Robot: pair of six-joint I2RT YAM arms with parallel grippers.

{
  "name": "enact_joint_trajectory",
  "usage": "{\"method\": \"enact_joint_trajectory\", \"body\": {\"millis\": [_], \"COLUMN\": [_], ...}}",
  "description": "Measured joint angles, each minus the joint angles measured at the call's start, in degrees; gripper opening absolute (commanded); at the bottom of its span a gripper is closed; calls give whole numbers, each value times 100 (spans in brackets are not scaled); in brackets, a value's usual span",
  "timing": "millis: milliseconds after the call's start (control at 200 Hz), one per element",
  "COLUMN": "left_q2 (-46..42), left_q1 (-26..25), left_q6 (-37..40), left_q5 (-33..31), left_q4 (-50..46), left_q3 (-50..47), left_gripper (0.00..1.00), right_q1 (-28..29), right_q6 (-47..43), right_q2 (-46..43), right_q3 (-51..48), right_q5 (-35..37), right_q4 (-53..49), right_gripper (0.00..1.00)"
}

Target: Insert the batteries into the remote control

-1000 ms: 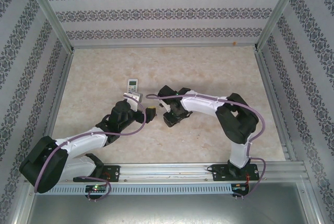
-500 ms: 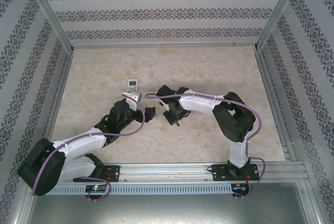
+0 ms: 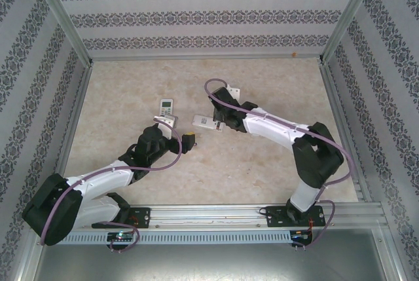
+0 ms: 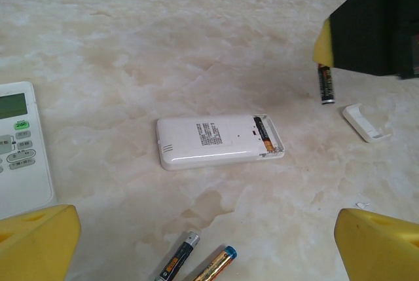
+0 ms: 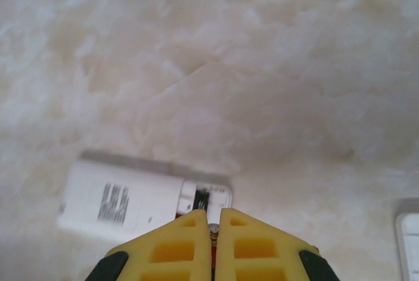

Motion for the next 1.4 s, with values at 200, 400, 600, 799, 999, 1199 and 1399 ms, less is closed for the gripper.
{"method": "enact_joint_trajectory", "body": {"millis": [200,400,600,799,999,1199,1399], "left_q2": [0,0,0,0,0,0,0], "left_q1": [0,0,0,0,0,0,0], "left_q6": [-2,0,0,0,0,0,0], "left_q5": [2,0,0,0,0,0,0], "left_q4": [0,0,0,0,0,0,0], "left_q3": [0,0,0,0,0,0,0], "left_gripper": [100,100,100,100,100,100,100], "right_q1": [-2,-4,-4,-22,-52,-52,-52], "right_q6": [603,841,935,960,1001,1154,1399], "right_q2": [706,955,1062,1119,1126,1128,1128], "right_q3": [87,120,129,105,105,105,70], "right_q5": [254,236,203,109,-59,-245,-428], "right_q4": [199,343,444,466,461,417,378], "right_gripper": [6,6,8,11,15,17,18]}}
